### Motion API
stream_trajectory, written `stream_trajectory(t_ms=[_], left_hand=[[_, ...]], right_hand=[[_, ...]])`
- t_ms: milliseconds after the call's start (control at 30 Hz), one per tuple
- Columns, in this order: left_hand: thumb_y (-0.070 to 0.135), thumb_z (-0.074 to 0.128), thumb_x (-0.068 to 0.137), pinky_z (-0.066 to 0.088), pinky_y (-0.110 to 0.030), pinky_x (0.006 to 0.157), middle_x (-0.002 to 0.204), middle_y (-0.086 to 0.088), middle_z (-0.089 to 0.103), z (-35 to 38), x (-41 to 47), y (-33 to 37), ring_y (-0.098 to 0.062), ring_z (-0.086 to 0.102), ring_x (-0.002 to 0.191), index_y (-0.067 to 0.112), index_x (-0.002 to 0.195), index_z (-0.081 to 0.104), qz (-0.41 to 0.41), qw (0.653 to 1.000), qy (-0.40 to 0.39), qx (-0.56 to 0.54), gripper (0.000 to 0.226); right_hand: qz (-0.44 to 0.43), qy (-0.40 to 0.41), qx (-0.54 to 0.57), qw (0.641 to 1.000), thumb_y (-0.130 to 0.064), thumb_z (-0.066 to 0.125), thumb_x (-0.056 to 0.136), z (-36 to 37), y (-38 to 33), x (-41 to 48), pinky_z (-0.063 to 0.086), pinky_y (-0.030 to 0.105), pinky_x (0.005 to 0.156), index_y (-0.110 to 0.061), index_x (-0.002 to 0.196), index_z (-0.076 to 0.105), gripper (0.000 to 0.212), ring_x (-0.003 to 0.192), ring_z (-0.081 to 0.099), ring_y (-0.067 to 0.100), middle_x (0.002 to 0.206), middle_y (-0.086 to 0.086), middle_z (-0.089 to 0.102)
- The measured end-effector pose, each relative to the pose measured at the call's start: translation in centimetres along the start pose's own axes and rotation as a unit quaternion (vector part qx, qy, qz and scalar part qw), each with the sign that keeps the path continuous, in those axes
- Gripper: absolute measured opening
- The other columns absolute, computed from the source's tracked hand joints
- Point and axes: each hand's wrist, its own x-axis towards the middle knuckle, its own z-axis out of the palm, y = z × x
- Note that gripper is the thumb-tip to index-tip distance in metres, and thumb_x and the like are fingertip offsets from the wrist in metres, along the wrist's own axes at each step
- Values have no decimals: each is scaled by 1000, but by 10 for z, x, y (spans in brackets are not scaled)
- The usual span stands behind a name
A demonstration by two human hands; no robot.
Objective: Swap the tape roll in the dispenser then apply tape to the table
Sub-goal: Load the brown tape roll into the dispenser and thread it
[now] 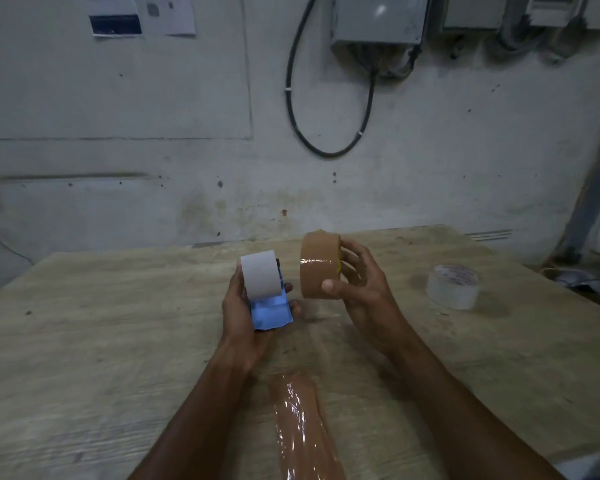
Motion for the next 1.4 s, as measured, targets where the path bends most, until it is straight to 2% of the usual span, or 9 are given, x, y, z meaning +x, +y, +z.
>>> stream_trajectory(t_ms=[133,300,433,667,767,867,933,1200,1400], left_hand=[[55,47,94,35,-48,100,142,-14,39,0,-4,-4,-34,39,122,11,142,48,-21,1000,-14,-6,65],[54,38,98,43,-43,86,135,-14,42,4,-10,-3,-29,50,106,12,139,50,-11,1000,-20,3,60],[56,42,94,57,-41,78,137,-15,43,3,-10,-2,-29,52,109,8,148,43,-3,1000,0,28,72],[49,71,78,60,-36,74,122,-17,57,10,-12,-4,-28,58,97,5,132,56,-1,1000,-22,12,71],[48,46,97,57,-39,87,127,-19,53,10,-13,-6,-30,54,104,5,138,53,3,999,-30,12,60],[52,43,97,58,-40,70,112,-16,60,8,-11,-6,-30,59,89,8,118,69,-6,999,-21,24,55],[53,50,91,59,-42,70,103,-15,65,7,-10,-6,-31,63,85,10,101,76,-11,999,-25,34,51],[51,41,99,62,-39,61,98,-18,68,16,-18,-6,-30,65,83,4,108,65,2,999,1,43,53],[54,48,90,61,-40,64,103,-19,66,17,-21,-6,-31,64,84,7,109,65,-5,998,7,63,54]], right_hand=[[-11,-44,20,999,-5,84,52,-1,1,-5,53,31,86,-10,139,46,95,123,57,24,140,14,54],[-35,-77,45,995,-1,81,54,-4,-4,-7,52,32,91,-10,142,44,96,130,52,30,146,12,49],[-45,-119,78,989,4,74,56,-4,-4,-8,36,53,102,-10,145,40,96,137,39,43,151,11,43],[54,-185,186,963,7,56,55,1,-6,-10,38,47,89,-18,152,33,103,118,42,37,145,12,42],[82,-192,250,945,1,65,60,4,-4,-11,26,60,102,-15,152,35,98,124,35,42,140,18,44],[93,-182,295,933,-10,78,69,4,-7,-11,39,50,103,-15,149,41,88,124,45,37,138,16,50],[91,-173,286,938,-14,80,71,6,-9,-11,40,47,102,-16,151,38,90,124,48,33,141,15,50],[35,-79,52,995,-26,76,71,10,-6,-13,47,56,96,-21,145,43,80,129,51,40,143,18,50],[24,-60,62,996,-23,73,73,9,-4,-11,45,59,101,-15,143,47,75,130,51,40,144,17,50]])
